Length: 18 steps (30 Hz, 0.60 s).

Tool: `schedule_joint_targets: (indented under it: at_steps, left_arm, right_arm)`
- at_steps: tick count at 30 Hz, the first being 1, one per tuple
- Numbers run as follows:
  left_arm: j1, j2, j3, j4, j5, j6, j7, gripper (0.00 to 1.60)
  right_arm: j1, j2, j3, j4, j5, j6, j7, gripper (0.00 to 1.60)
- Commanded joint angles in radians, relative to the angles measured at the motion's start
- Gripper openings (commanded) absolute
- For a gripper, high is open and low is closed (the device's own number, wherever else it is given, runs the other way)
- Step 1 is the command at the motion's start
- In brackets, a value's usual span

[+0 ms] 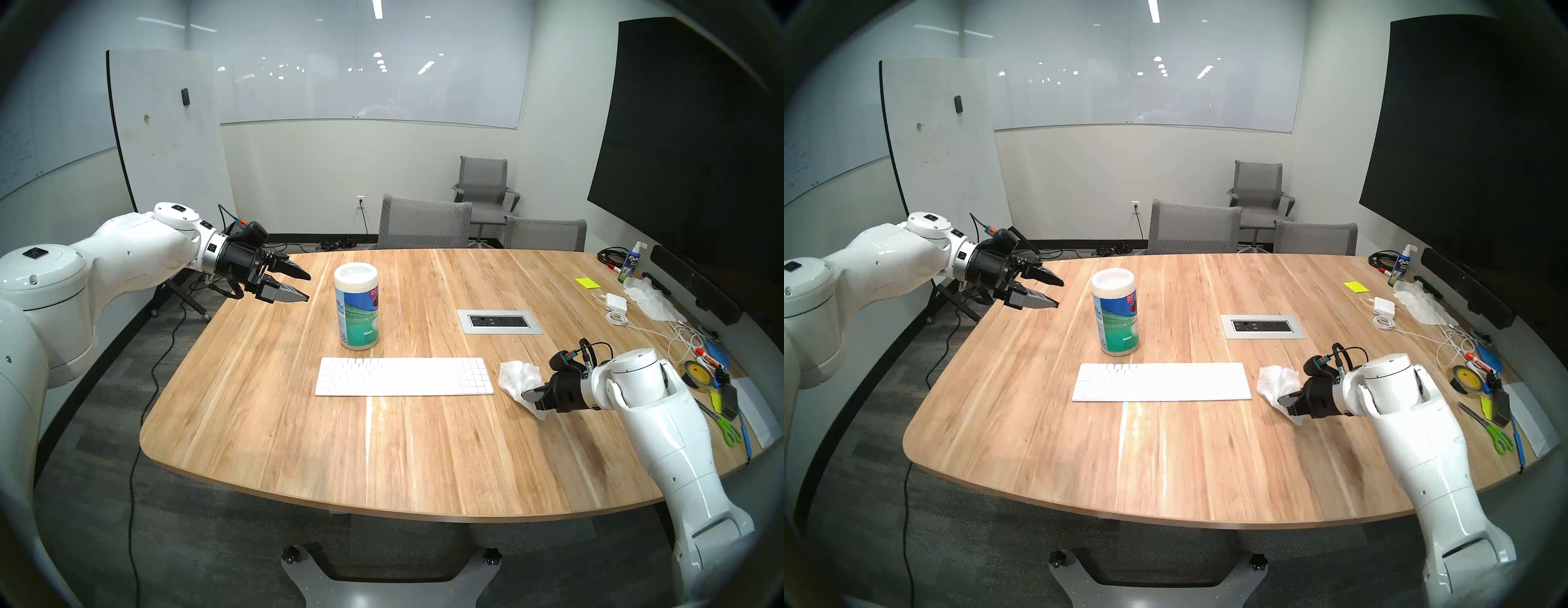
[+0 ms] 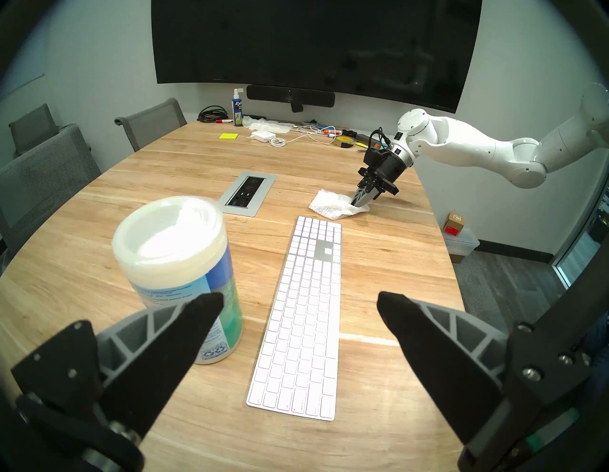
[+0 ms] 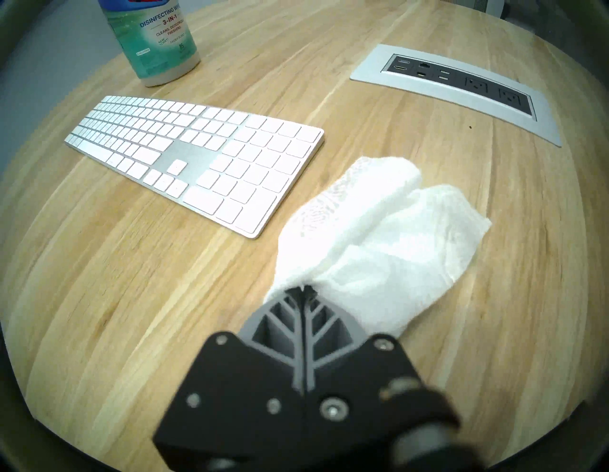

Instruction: Wipe the keyboards and mice with a disinfecting wipe, then set the wipe down

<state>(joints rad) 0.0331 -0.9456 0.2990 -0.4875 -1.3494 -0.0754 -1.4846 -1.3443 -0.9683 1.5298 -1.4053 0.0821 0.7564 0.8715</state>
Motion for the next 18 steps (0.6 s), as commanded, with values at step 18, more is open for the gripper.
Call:
schedule_joint_targets:
  at_steps: [18]
  left_arm:
    - [-0.024,-0.001,-0.006,0.002,-0.008,0.001,0.001,1.6]
  right_arm:
    - [0.135,-0.037,0.001,0.08,-0.005,-0.006,-0.051,0.0]
